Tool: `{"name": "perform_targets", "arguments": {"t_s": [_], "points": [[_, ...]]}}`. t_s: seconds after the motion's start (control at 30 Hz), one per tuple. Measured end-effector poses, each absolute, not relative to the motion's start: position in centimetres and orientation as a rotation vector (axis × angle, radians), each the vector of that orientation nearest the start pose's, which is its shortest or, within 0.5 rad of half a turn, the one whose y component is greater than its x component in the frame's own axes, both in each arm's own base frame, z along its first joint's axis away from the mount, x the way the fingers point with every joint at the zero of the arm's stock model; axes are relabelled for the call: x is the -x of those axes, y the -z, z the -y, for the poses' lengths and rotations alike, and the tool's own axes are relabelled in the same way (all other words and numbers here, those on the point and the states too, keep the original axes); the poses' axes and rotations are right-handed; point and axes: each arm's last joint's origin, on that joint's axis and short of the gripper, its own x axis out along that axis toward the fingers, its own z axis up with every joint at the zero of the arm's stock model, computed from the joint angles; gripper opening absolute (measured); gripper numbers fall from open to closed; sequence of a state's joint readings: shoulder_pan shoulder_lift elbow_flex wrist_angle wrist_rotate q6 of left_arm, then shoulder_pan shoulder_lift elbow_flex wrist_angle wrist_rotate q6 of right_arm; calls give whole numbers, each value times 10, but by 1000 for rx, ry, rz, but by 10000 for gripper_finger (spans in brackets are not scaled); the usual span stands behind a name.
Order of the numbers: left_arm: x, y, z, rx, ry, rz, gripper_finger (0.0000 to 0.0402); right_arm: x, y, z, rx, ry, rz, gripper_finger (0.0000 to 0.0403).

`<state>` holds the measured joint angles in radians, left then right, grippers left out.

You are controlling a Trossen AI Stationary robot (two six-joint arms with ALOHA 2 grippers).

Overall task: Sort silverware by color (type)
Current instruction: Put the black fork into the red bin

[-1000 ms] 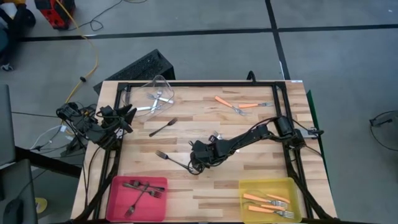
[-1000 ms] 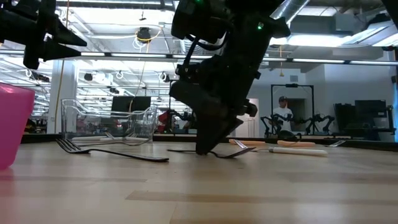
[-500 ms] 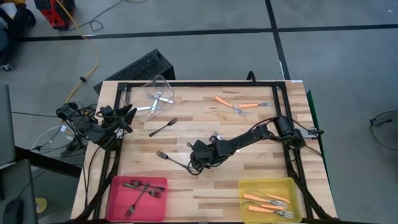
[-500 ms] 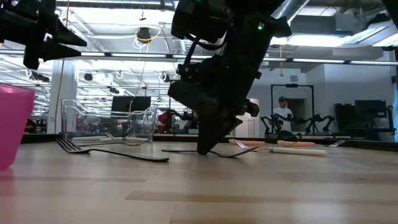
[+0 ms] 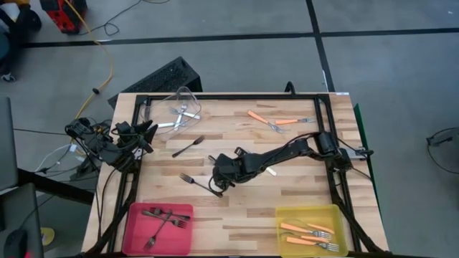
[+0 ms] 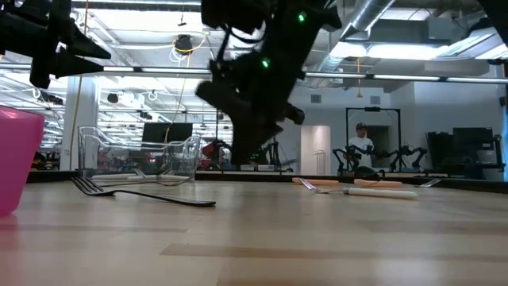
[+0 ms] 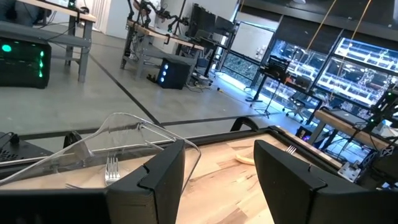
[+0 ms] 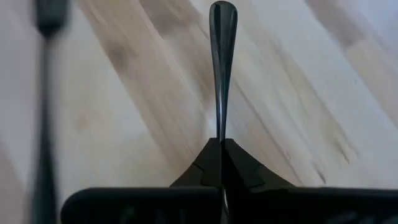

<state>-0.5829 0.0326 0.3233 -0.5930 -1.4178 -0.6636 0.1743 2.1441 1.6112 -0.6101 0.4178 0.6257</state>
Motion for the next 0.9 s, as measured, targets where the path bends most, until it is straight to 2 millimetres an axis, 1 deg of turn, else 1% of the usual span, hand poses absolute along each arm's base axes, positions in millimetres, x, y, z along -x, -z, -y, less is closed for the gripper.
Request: {"name": "perform_targets", "arguments": {"t_s": [0.17, 0.33, 0.43, 0.53, 0.73, 0.9], "points": [[-51, -218, 0, 361, -840, 111, 178, -449, -181, -57, -203, 516, -929, 20], [-51, -218, 0, 362, -840, 111, 178, -462, -197, -51, -166, 466, -829, 20], [-51, -218, 0, 364, -840, 112, 178, -468, -205, -52, -136, 400, -776, 20], [-51, -218, 0, 365, -840, 113, 178, -473, -211, -54, -115, 369, -729, 20], [-51, -218, 0, 366, -840, 113, 178, -479, -221, -64, -85, 273, -649, 20], [-51, -218, 0, 367, -840, 114, 178, -484, -228, -72, -60, 228, -564, 20]]}}
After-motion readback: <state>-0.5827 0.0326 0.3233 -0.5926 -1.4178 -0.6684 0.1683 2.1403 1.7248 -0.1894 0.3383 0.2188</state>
